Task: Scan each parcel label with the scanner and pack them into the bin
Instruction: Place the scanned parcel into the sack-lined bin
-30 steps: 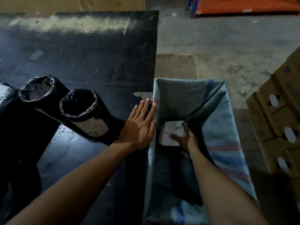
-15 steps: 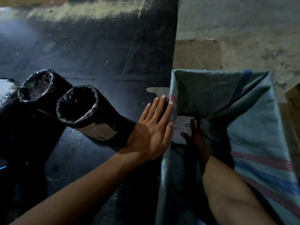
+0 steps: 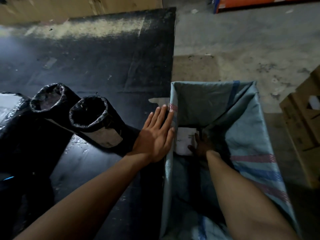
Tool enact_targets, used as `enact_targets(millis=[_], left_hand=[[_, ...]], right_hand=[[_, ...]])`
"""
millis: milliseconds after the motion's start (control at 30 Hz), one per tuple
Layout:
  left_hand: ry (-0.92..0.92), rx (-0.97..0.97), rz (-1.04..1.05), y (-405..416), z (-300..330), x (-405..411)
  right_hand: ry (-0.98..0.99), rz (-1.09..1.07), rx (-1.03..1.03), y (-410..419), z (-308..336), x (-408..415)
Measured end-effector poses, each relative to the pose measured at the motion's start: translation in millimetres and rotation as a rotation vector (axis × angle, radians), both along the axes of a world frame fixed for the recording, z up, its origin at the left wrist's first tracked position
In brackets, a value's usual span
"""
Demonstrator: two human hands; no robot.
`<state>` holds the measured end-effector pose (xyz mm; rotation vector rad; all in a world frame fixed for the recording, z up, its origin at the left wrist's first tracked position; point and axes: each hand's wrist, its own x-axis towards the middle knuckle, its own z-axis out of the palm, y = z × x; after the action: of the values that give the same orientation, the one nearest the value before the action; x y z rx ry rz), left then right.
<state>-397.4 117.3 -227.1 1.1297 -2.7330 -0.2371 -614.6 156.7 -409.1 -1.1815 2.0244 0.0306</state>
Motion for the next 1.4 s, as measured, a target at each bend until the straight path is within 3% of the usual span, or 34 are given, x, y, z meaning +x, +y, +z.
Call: enact_targets(millis=[267, 533, 867, 1000, 1200, 1400], left_hand=[[0.001, 0.072, 0.008, -3, -4, 2], [0.029, 0.395, 0.009, -1, 37, 9], [0.542, 0.103, -0.191, -3, 171, 79], [0.682, -0.040, -0.129, -35, 215, 143], [0.326, -0.053, 0.289, -101, 208, 277], [0.026, 0.032, 0.527, -125, 169, 382]], right_hand=[[0.042, -0.025, -0.092, 31, 84, 9], [0.121, -0.094, -0.295, 68, 178, 31], [0.235, -0.188, -0.766, 50, 331, 122], [0.253, -0.185, -0.917, 30, 380, 186], [0.162, -0.035, -1.004, 11, 401, 301], [0.113, 0.155, -0.738, 2, 357, 405]])
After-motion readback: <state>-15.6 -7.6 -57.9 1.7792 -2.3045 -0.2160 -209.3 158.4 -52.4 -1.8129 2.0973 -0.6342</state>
